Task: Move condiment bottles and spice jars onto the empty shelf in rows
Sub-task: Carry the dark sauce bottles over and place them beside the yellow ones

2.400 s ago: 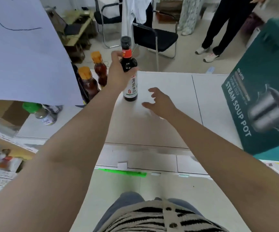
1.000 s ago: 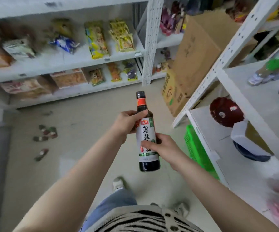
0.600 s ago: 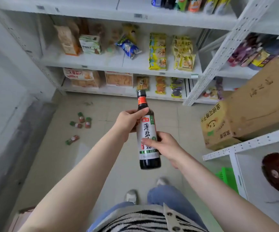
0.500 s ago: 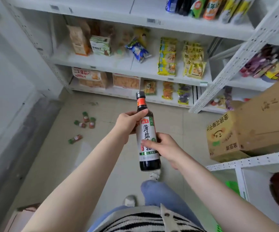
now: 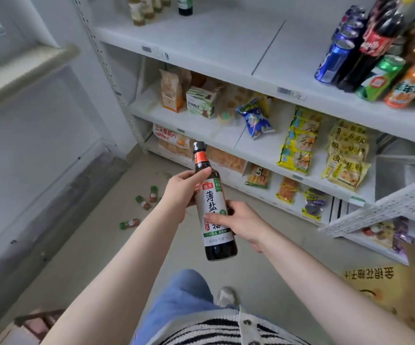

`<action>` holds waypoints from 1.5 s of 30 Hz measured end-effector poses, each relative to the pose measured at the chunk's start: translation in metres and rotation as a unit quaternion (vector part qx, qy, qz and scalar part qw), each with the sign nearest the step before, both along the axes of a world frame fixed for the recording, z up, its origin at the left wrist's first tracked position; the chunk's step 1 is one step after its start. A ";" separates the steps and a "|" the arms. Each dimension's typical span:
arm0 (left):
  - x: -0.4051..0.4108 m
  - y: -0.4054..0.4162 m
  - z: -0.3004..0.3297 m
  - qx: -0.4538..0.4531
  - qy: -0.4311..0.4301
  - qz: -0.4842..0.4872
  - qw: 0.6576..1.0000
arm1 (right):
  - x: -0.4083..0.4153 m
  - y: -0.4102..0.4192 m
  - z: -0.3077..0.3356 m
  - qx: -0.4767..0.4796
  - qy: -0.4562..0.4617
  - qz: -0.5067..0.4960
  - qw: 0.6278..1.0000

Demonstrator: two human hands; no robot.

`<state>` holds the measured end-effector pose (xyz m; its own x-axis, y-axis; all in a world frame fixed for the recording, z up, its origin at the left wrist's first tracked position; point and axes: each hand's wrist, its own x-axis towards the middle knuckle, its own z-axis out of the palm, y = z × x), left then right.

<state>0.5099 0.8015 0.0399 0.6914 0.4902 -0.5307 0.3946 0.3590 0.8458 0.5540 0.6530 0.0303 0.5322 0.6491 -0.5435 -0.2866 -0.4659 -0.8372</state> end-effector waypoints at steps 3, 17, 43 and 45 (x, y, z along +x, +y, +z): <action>0.025 0.025 -0.001 -0.003 0.003 0.018 1.000 | 0.030 0.026 -0.001 -0.007 -0.009 0.020 1.000; 0.196 0.231 0.021 0.029 -0.020 0.000 0.999 | 0.197 0.230 0.012 0.012 -0.034 0.010 0.999; 0.480 0.457 0.112 0.215 -0.185 -0.028 0.958 | 0.511 0.484 0.065 0.085 -0.224 -0.048 0.970; 0.493 0.471 0.108 0.234 -0.186 -0.041 0.953 | 0.524 0.502 0.058 0.079 -0.238 -0.067 0.966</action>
